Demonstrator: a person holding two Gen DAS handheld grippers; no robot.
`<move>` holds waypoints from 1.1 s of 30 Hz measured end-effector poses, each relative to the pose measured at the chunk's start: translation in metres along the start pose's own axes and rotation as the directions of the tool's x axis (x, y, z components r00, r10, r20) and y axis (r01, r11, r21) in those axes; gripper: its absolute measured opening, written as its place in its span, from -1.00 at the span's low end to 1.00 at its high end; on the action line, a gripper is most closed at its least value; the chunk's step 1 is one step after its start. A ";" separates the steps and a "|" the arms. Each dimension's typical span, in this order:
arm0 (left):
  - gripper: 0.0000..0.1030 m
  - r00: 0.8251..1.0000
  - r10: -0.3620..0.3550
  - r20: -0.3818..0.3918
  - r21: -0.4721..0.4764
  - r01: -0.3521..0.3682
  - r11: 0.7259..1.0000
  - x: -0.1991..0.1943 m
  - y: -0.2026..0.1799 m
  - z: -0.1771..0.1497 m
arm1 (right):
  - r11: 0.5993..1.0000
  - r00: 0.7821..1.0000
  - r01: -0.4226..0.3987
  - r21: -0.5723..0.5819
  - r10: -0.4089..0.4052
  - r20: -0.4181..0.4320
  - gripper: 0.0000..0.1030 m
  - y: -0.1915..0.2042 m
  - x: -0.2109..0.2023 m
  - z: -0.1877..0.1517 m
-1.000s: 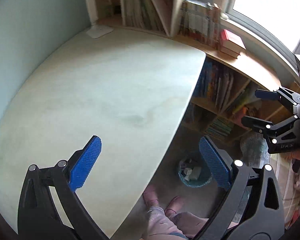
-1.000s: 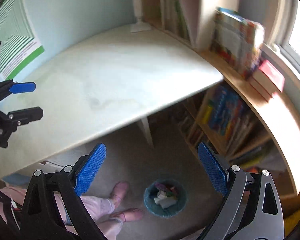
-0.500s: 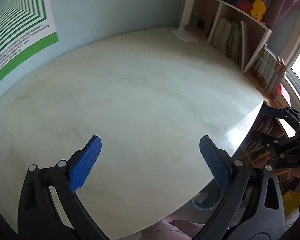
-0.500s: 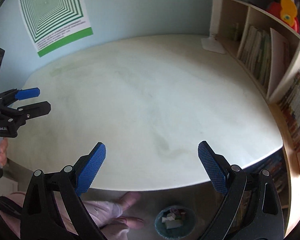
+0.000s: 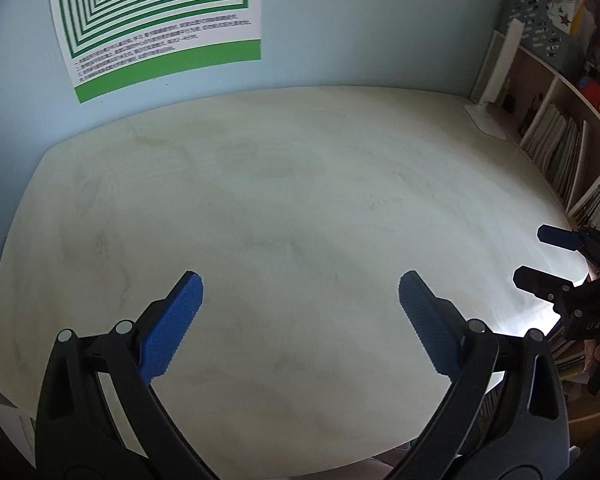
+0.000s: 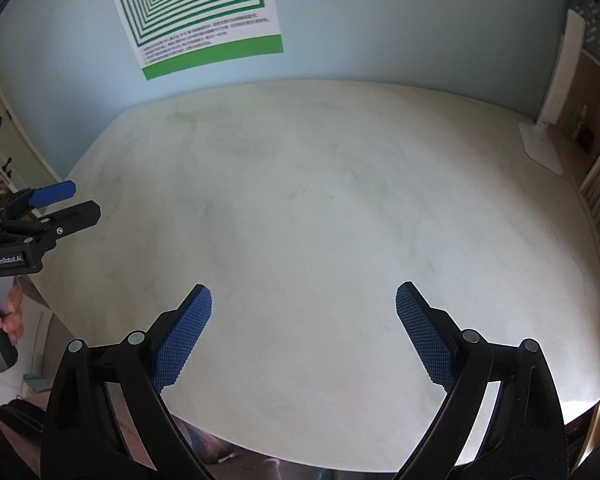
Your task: Collect trash
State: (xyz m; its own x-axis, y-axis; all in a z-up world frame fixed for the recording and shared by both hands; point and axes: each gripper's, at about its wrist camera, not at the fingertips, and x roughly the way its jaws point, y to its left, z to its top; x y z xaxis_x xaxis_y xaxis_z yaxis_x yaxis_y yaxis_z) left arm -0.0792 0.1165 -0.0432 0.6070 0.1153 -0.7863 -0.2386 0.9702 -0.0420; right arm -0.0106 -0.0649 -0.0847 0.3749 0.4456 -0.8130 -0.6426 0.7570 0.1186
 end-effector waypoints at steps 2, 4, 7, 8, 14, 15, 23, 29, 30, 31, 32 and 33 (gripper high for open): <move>0.87 1.000 0.028 0.000 -0.027 -0.028 0.999 0.000 0.009 0.002 | 0.999 1.000 -0.024 -0.024 0.024 -0.006 0.80 0.009 0.008 0.011; 0.87 0.999 0.050 0.000 -0.049 -0.050 0.998 -0.001 0.018 0.001 | 0.998 0.999 -0.041 -0.046 0.041 -0.010 0.80 0.016 0.013 0.017; 0.87 0.997 0.079 0.005 -0.082 -0.078 0.994 0.000 0.029 0.003 | 0.996 0.999 -0.053 -0.077 0.053 -0.013 0.80 0.025 0.020 0.028; 0.87 0.997 0.081 0.013 -0.092 -0.079 0.993 -0.001 0.033 0.003 | 0.995 0.998 -0.059 -0.084 0.058 -0.015 0.80 0.027 0.022 0.032; 0.87 0.994 0.108 0.024 -0.129 -0.104 0.986 -0.005 0.045 0.002 | 0.993 0.997 -0.070 -0.095 0.069 -0.022 0.80 0.028 0.027 0.040; 0.87 0.994 0.109 0.024 -0.136 -0.105 0.985 -0.004 0.047 0.003 | 0.993 0.997 -0.069 -0.100 0.068 -0.021 0.80 0.029 0.027 0.041; 0.87 0.991 0.128 0.031 -0.140 -0.122 0.983 0.002 0.053 0.003 | 0.994 0.998 -0.063 -0.087 0.061 -0.022 0.80 0.030 0.030 0.046; 0.87 0.990 0.137 0.019 -0.151 -0.132 0.980 0.006 0.053 0.002 | 0.995 0.998 -0.063 -0.073 0.061 -0.032 0.80 0.031 0.034 0.050; 0.87 0.991 0.135 0.016 -0.149 -0.131 0.980 0.007 0.052 0.003 | 0.996 0.998 -0.061 -0.072 0.059 -0.030 0.80 0.032 0.034 0.051; 0.87 0.991 0.133 0.014 -0.149 -0.130 0.980 0.008 0.052 0.003 | 0.996 0.998 -0.061 -0.071 0.059 -0.028 0.80 0.032 0.034 0.051; 0.87 0.991 0.130 0.012 -0.148 -0.127 0.981 0.009 0.052 0.004 | 0.996 0.998 -0.060 -0.070 0.058 -0.028 0.80 0.032 0.034 0.052; 0.87 0.992 0.130 0.009 -0.149 -0.127 0.981 0.011 0.052 0.006 | 0.996 0.998 -0.058 -0.069 0.057 -0.028 0.80 0.032 0.034 0.052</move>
State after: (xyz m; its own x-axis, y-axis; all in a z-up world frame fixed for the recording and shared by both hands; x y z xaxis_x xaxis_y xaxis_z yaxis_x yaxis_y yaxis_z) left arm -0.0810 0.1694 -0.0503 0.5776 0.2420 -0.7796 -0.4238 0.9051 -0.0330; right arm 0.0161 -0.0010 -0.0787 0.3193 0.4743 -0.8204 -0.7081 0.6948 0.1261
